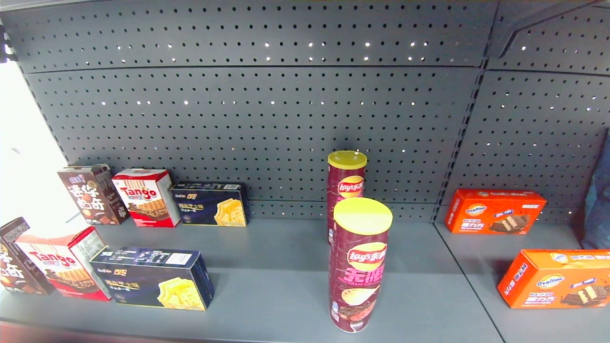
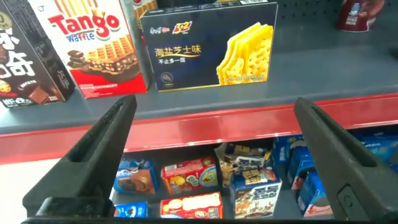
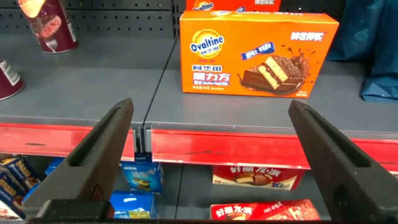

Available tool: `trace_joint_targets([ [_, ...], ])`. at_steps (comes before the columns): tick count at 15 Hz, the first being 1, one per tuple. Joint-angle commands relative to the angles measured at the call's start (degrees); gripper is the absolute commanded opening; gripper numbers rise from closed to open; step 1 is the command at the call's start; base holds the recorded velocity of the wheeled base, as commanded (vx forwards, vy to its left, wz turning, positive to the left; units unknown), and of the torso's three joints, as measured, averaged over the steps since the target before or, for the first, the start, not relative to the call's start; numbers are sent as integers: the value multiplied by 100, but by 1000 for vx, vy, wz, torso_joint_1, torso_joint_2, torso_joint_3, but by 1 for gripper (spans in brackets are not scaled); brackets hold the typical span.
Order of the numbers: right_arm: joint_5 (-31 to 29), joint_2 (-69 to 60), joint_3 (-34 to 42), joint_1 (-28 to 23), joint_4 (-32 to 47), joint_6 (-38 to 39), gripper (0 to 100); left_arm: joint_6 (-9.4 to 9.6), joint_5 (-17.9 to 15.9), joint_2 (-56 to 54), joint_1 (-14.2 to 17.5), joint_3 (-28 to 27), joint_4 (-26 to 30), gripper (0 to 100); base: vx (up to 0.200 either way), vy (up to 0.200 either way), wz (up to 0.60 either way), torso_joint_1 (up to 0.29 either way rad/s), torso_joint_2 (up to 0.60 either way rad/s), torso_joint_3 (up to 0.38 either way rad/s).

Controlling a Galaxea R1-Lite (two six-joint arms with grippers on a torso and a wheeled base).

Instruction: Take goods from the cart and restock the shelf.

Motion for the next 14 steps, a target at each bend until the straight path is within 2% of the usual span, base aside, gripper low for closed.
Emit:
trace_joint_targets([
  [1, 1, -2, -1, 4, 1, -1, 100, -3, 1, -2, 0, -8, -1, 100, 0, 0, 0, 0, 0, 0],
  [13, 1, -2, -1, -5, 1, -1, 100, 14, -157, -2, 0, -8, -1, 100, 0, 0, 0, 0, 0, 0],
  [14, 1, -2, -1, -5, 1, -1, 100, 14, -157, -2, 0, -8, -1, 100, -200, 0, 0, 2, 12, 7],
])
